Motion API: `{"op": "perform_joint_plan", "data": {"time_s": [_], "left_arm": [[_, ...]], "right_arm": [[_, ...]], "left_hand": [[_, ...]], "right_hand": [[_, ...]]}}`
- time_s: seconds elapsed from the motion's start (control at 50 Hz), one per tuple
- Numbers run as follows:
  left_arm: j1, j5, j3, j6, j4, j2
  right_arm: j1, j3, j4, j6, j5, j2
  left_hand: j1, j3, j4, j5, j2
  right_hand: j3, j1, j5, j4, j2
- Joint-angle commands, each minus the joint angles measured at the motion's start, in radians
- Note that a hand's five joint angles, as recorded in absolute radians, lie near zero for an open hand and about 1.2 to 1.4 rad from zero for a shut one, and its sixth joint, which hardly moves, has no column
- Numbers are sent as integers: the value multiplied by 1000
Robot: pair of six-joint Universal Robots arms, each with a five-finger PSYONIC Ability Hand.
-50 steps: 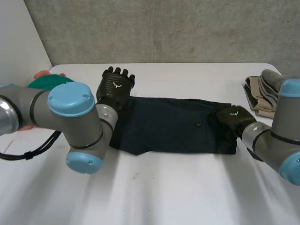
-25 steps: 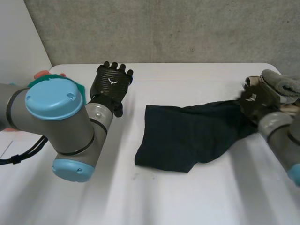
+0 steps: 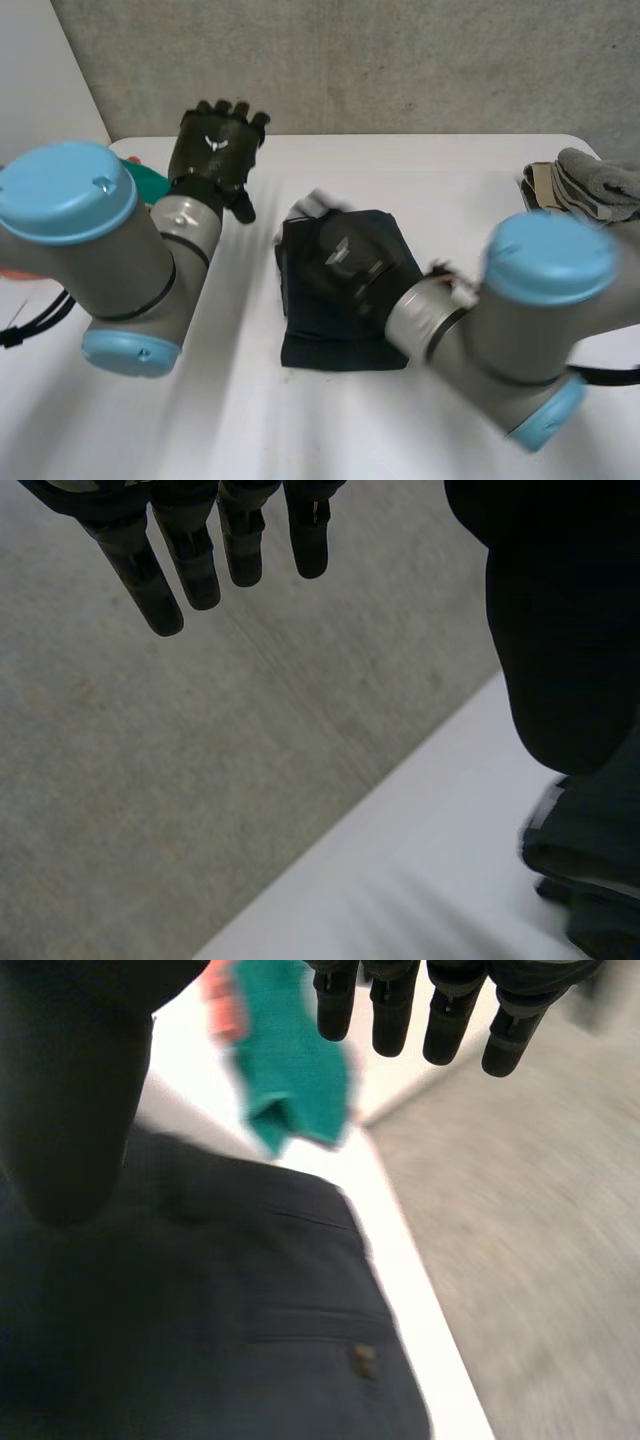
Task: Fold the laundry.
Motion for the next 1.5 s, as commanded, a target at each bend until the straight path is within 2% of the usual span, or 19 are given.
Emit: {"op": "perform_joint_plan", "data": {"time_s": [0.02,0.06,0.14,0.22,0.32,0.4,0.46,0.6,0.7,0.78,0.88,0.94,0.96,1.02,1.04,1.12,1.18,1.38,1.5], "left_arm": [[-20,8,130,-84,-13,-23],[-55,19,179,-122,-36,-59],[-137,63,276,-144,-144,-148],[-180,59,360,-150,-275,-248],[-175,-2,392,-166,-350,-348],[-169,-67,397,-152,-378,-409],[-154,-75,394,-130,-436,-445],[-125,-67,389,-93,-550,-462],[-128,-64,411,-90,-550,-423],[-119,2,423,-89,-550,-295],[-70,202,431,-96,-521,-167],[-48,295,434,-106,-513,-130],[-45,362,437,-113,-514,-115],[-40,463,438,-138,-517,-95],[-36,540,438,-162,-524,-90],[-27,674,441,-222,-566,-89],[-17,705,440,-235,-582,-89],[-16,700,420,-233,-580,-104],[-14,680,417,-235,-571,-106]], "right_arm": [[-181,31,20,569,28,-179],[-237,28,69,634,30,-205],[-327,-27,189,622,24,-178],[-324,-156,290,600,16,-41],[-315,-316,404,542,8,158],[-285,-373,428,493,5,284],[-258,-382,429,440,17,345],[-252,-383,427,326,72,365],[-246,-356,416,266,169,255],[-245,-281,372,248,204,124],[-209,-99,223,238,229,-19],[-162,47,119,237,243,-107],[-150,84,94,237,241,-122],[-88,213,4,237,237,-129],[-73,239,-18,237,240,-127],[-18,330,-142,235,240,-80],[-8,344,-225,237,243,4],[-11,266,-375,166,247,169],[-11,186,-475,143,306,232]], "left_hand": [[-7,-14,-3,-23,-7],[-1,-8,3,-17,-1],[-1,-8,3,-17,-1],[-1,-8,3,-17,-1],[-7,-14,-3,-23,-7],[-13,-20,-9,-28,-13],[-13,-20,-9,-28,-13],[-13,-20,-9,-28,-13],[-4,-11,0,-20,-4],[-10,-17,-6,-25,-10],[-7,-14,-3,-22,-7],[-1,-8,3,-17,-1],[-1,-8,3,-17,-1],[5,-2,8,-11,5],[8,0,11,-8,8],[11,3,14,-5,11],[8,0,11,-8,8],[-1,-8,3,-17,-1],[2,-5,6,-14,2]], "right_hand": [[-38,-61,-47,-39,-36],[-38,-61,-47,-39,-36],[-38,-61,-47,-39,-36],[-38,-61,-47,-39,-36],[-38,-61,-47,-39,-36],[-38,-61,-47,-39,-36],[-38,-61,-47,-39,-36],[-38,-61,-47,-39,-36],[-38,-61,-47,-39,-36],[-38,-61,-47,-39,-36],[-38,-61,-47,-39,-36],[-38,-61,-47,-39,-36],[-38,-61,-47,-39,-36],[-38,-61,-47,-39,-36],[-38,-61,-47,-39,-36],[-38,-61,-47,-39,-36],[-38,-61,-47,-39,-36],[-38,-61,-47,-39,-36],[-38,-61,-47,-39,-36]]}}
